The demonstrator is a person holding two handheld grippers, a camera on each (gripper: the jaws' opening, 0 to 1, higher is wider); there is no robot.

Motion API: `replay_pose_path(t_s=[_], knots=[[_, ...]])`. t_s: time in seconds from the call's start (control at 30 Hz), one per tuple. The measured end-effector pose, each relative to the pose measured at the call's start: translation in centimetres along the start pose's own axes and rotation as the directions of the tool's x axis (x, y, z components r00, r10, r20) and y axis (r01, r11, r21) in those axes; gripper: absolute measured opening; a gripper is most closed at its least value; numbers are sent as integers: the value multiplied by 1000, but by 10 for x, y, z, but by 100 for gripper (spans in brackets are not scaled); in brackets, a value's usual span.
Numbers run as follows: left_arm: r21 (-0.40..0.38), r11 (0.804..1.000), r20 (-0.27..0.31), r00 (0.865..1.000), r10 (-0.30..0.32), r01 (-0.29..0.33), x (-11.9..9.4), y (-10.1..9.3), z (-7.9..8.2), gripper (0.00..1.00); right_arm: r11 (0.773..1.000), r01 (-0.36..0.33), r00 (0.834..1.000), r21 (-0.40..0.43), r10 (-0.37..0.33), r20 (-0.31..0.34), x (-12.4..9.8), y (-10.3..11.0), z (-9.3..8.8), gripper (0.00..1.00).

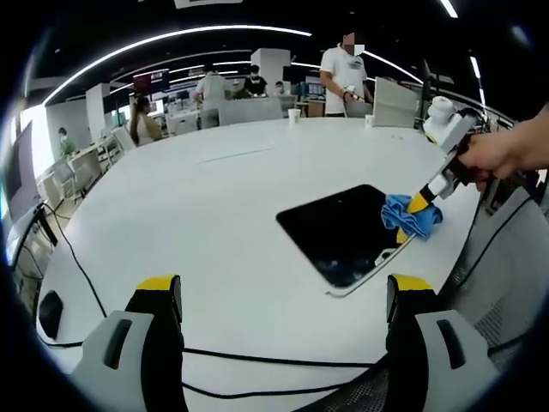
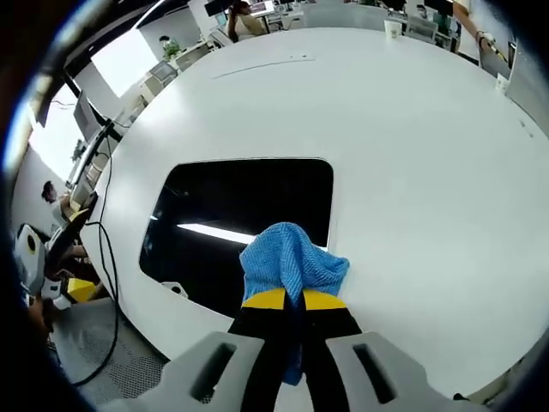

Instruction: Wipe the mirror surface with the cleaning cloth until all visible marks leave the cleaned area.

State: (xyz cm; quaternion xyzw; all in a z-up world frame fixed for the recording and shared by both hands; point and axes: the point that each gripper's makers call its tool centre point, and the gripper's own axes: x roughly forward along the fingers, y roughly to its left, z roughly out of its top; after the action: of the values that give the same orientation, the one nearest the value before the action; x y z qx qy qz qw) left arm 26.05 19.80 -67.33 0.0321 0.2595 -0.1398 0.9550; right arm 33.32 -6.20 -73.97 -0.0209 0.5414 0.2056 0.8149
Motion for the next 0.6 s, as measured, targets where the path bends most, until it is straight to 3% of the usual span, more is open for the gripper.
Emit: replay_pose_path(t_s=[0.6], knots=[[3,1000,4,1000,9,-9,1,4,-1,99,999,-11,1000,-31,11,-2,15,-2,34,0]])
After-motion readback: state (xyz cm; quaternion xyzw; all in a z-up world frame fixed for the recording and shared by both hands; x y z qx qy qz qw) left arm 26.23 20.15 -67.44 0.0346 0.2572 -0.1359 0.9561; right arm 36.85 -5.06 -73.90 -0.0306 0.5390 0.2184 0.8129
